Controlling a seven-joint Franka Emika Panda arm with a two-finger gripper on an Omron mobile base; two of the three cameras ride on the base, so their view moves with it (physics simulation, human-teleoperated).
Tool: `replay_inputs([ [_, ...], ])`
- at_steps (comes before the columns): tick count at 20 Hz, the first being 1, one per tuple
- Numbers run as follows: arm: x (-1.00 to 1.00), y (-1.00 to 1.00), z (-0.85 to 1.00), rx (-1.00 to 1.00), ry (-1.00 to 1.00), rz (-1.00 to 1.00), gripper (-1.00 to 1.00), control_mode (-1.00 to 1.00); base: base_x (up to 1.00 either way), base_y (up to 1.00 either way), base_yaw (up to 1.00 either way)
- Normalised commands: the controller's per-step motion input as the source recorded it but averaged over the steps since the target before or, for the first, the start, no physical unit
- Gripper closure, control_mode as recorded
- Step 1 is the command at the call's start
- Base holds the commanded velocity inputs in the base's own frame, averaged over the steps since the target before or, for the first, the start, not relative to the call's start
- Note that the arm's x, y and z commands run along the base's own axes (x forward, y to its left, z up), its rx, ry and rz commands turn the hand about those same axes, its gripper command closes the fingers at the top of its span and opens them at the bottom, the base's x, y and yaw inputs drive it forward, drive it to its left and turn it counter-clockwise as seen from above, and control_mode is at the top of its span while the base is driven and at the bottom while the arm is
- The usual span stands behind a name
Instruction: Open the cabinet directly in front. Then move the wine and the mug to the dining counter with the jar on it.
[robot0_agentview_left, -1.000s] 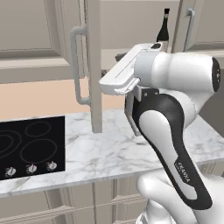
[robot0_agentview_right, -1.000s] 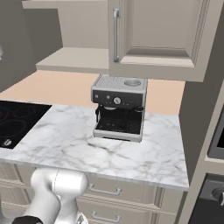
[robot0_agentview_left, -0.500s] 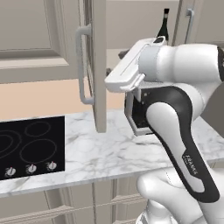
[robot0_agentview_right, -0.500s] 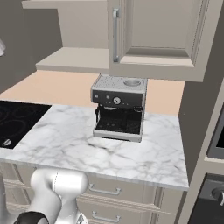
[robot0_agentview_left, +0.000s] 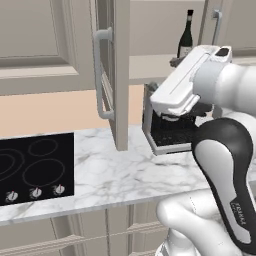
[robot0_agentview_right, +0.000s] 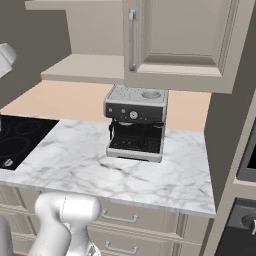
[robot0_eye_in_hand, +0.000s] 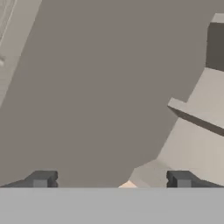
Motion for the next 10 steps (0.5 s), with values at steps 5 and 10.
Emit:
replay_inputs([
  [5,-0.2,-0.66,0.0,0.0,-0.2,-0.22,-1.0,-1.0,0.0,0.0,0.0],
  [10,0.0,-0.69,0.0,0.0,-0.15,-0.23,-1.0,-1.0,0.0,0.0,0.0],
])
